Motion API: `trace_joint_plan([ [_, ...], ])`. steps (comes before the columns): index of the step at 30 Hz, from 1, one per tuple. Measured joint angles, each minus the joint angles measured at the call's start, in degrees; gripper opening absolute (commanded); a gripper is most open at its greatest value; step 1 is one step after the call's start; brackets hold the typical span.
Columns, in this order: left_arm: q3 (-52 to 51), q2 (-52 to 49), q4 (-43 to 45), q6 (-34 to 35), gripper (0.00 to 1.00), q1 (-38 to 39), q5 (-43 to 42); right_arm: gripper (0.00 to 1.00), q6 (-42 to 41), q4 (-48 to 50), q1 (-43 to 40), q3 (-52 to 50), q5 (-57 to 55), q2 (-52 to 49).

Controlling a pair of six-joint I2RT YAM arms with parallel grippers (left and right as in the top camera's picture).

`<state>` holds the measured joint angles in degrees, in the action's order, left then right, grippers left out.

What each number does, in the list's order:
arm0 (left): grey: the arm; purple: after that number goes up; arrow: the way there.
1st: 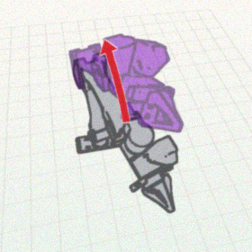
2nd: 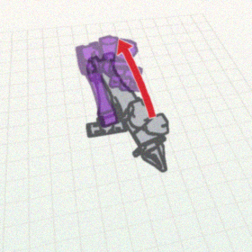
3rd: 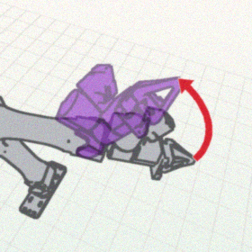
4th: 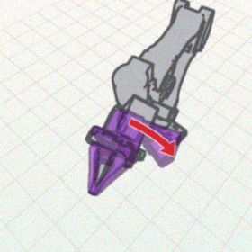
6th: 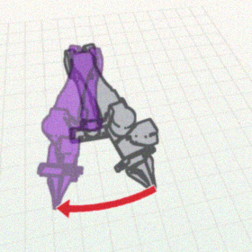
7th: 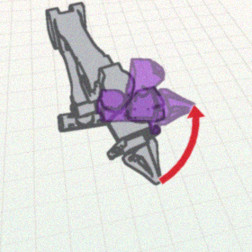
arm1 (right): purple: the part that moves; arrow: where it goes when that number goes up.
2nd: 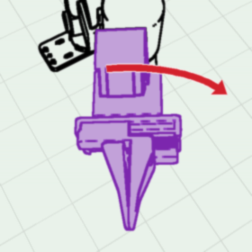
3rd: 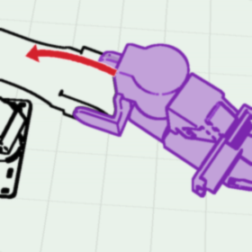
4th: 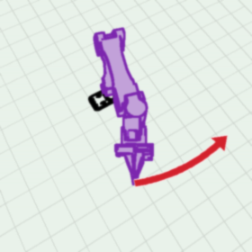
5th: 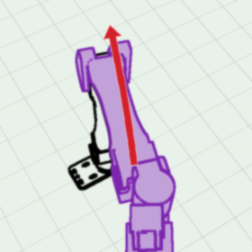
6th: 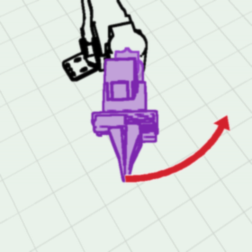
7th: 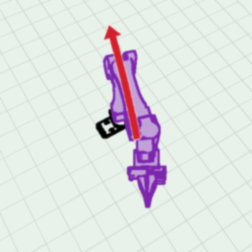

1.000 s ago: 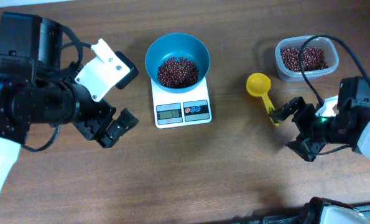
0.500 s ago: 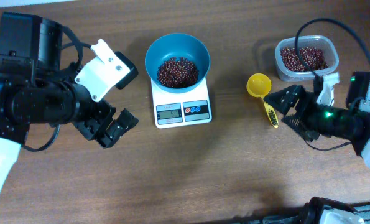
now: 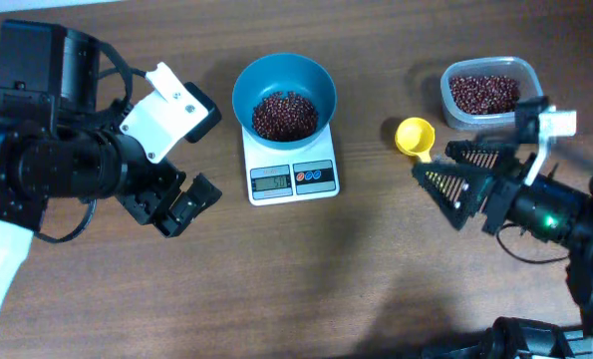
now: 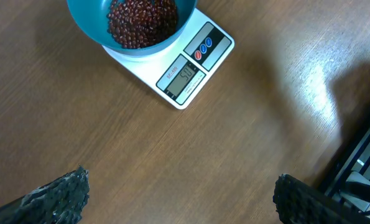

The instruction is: Scoop item into bowl and weigh 50g on scale

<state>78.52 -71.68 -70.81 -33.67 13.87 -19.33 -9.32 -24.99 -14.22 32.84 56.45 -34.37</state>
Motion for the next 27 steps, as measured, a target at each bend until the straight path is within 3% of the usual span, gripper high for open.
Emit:
trace_joint_plan([
  [5,0.00,0.00,0.04,0.00,0.99,0.00,0.00,0.99,2.84,-3.26,4.55,-5.57,-15.15,20.76],
  [8,-0.04,-0.04,0.00,0.00,0.99,0.02,-0.04,0.99,3.28,3.04,4.59,-13.22,-18.38,32.79],
  [13,-0.07,-0.04,-0.02,0.00,0.99,0.02,-0.02,0.99,3.93,7.98,14.47,-18.49,-34.36,33.64],
  [15,-0.07,-0.04,-0.04,0.00,0.99,0.02,-0.02,0.99,9.46,9.70,17.68,-21.57,-39.60,33.66],
  [18,-0.07,-0.04,-0.07,0.00,0.99,0.02,-0.02,0.99,13.66,15.87,18.21,-27.06,-42.73,33.68],
  [19,-0.07,-0.04,-0.04,0.00,0.99,0.02,-0.02,0.99,14.23,21.94,18.25,-30.99,-44.83,33.75],
  [27,-0.07,-0.04,-0.04,0.00,0.99,0.02,-0.02,0.99,14.51,21.42,18.29,-32.22,-49.59,33.73],
])
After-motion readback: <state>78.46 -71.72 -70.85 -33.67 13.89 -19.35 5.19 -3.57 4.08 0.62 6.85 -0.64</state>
